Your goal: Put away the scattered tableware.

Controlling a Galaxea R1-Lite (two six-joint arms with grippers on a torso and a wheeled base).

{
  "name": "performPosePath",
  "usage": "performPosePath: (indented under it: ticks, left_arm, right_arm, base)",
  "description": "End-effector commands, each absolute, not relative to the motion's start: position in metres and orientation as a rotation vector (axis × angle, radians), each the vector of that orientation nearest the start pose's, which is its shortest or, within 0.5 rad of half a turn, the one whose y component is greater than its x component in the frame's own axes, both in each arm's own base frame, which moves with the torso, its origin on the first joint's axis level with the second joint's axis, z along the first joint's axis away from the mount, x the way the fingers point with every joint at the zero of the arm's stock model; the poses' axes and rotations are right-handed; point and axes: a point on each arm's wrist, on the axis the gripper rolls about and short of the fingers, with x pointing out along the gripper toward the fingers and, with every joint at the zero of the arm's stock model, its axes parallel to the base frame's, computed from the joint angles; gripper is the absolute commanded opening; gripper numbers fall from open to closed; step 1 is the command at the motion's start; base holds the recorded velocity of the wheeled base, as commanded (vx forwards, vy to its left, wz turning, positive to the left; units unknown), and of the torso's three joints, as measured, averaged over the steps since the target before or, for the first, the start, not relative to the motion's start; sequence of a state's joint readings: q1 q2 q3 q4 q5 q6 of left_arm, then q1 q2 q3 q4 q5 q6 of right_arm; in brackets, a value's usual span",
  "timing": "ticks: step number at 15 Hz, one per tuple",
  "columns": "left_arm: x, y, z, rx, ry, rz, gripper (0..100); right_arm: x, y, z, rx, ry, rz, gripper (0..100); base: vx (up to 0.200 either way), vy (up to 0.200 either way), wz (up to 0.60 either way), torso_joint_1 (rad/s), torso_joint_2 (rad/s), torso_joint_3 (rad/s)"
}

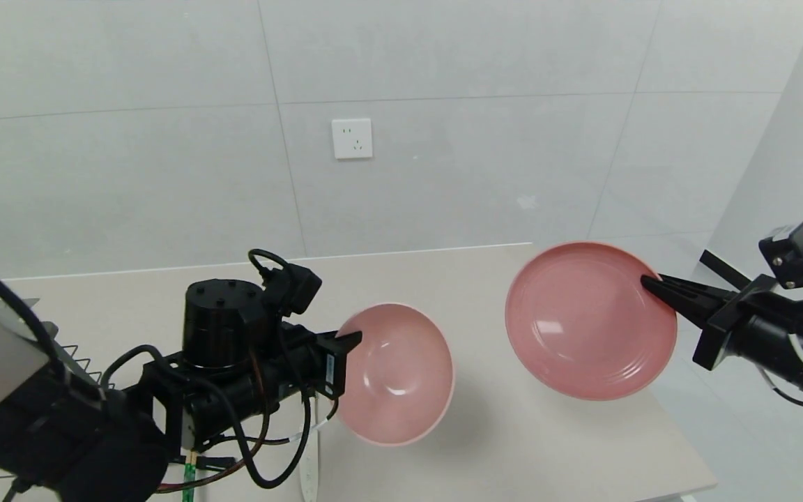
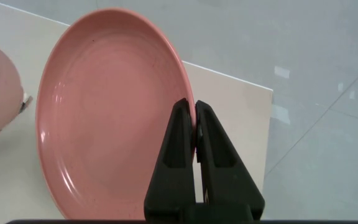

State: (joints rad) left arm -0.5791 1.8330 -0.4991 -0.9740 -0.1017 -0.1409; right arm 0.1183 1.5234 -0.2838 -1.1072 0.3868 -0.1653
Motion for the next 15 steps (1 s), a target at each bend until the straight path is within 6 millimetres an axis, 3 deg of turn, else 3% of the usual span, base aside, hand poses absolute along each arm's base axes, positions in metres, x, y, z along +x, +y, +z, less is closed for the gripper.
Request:
performPosePath:
  ticks: [1,5,8,12,15]
  left_arm:
    - [0.222,-0.147,0.124,-0.078,0.337,-0.657,0]
    - [0.201,-0.134,0.149,-0.258,0.293,-0.666,0]
    - [0.19,-0.127,0.166,-0.366,0.259,-0.673,0]
    - [0.186,-0.123,0.163,-0.398,0.283,-0.691,0]
    - [0.182,-0.104,0.164,-0.382,0.25,-0.633,0]
  right_arm:
    - [0.211,0.034,0.144,-0.143,0.096,0.522,0]
    - [0.219,0.036,0.149,-0.144,-0.011,0.57,0]
    - [0.229,0.045,0.144,0.013,-0.086,0.599,0]
    - [0.229,0.052,0.144,0.074,-0.089,0.582,0]
    - [0.224,0.054,0.145,0.073,-0.092,0.578,0]
  base:
    - [0.0,0.0,0.0,0.0,0.0,0.0]
    - [0.0,0.0,0.0,0.0,0.0,0.0]
    - [0.0,0.0,0.0,0.0,0.0,0.0]
    - [0.0,0.0,0.0,0.0,0.0,0.0]
    - [0.0,0.0,0.0,0.0,0.0,0.0]
